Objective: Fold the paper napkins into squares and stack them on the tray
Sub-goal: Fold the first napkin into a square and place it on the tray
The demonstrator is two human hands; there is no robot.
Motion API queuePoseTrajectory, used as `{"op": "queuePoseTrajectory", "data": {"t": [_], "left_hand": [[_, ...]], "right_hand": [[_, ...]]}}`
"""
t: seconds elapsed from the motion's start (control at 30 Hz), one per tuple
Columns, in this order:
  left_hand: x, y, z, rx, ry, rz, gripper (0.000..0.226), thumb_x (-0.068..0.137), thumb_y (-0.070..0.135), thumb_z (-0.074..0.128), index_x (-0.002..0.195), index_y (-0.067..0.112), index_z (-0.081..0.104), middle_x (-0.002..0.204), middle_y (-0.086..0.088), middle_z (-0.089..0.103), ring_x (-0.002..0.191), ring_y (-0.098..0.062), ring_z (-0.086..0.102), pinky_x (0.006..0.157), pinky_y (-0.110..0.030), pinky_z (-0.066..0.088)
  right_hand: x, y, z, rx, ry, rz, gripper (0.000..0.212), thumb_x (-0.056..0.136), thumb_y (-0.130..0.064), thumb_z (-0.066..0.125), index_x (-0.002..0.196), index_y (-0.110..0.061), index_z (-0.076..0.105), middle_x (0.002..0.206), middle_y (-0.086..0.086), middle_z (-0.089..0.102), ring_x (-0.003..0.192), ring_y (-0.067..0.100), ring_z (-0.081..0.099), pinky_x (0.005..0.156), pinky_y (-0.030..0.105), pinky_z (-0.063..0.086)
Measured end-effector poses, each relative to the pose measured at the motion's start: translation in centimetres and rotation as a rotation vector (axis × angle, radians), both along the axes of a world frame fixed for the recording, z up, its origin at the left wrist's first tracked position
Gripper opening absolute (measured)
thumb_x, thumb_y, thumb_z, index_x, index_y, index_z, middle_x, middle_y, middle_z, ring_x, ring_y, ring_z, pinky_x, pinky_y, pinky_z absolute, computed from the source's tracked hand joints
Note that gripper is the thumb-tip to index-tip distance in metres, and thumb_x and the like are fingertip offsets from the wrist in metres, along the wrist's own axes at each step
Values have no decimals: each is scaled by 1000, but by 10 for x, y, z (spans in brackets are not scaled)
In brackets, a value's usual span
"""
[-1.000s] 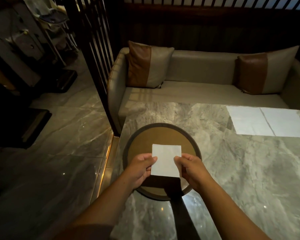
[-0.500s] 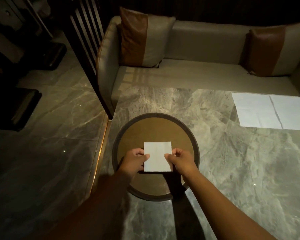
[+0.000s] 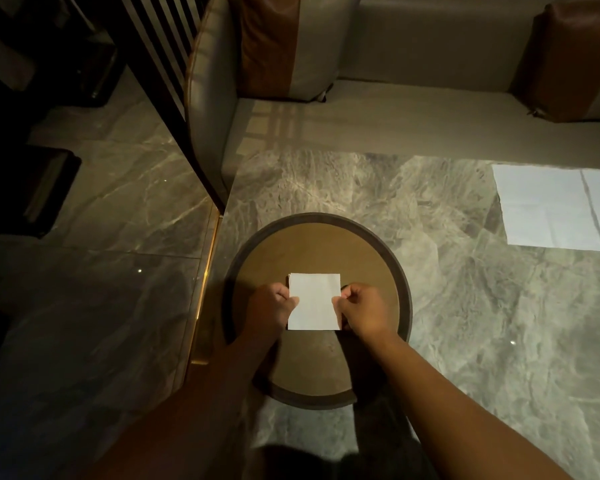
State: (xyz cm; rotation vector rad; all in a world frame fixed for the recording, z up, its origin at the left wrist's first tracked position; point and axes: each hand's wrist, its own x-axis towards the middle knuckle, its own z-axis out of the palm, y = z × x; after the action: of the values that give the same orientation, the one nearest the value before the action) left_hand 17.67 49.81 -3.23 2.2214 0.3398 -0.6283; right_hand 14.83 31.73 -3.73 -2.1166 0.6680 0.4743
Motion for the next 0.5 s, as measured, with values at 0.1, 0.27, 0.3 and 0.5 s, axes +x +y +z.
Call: {"op": "queuePoseTrajectory", "data": {"t": [0.1, 0.27, 0.3, 0.5], "left_hand": [[3, 0, 0, 47, -20, -38, 20, 91, 29, 69, 85, 11, 67, 88, -7, 71, 78, -16, 62, 59, -19, 38], [1, -2, -1, 73, -92, -28, 19, 90, 27, 72, 85, 9, 66, 87, -9, 72, 82, -22, 66, 65, -22, 41], [0, -3, -1, 78, -109, -38, 18, 90, 26, 72, 84, 10, 66, 86, -9, 71, 81, -22, 66, 65, -23, 43], [-4, -1, -2, 104, -172, -75, 19, 90, 26, 71, 88, 8, 66, 84, -9, 70, 79, -23, 65, 73, -34, 53]], "right_hand": [[3, 1, -4, -62, -8, 29, 23, 95, -27, 66, 72, -23, 65, 71, -5, 69, 67, 15, 67, 65, 34, 60], [5, -1, -8, -180, -3, 143, 23, 94, -32, 67, 72, -26, 60, 66, -9, 65, 62, 11, 64, 61, 27, 56], [5, -1, -9, -206, -3, 160, 24, 94, -33, 67, 72, -27, 58, 66, -11, 63, 61, 10, 64, 60, 25, 56], [2, -1, -13, -257, -29, 223, 20, 94, -38, 66, 78, -30, 56, 70, -15, 59, 61, 9, 62, 61, 20, 54]]}}
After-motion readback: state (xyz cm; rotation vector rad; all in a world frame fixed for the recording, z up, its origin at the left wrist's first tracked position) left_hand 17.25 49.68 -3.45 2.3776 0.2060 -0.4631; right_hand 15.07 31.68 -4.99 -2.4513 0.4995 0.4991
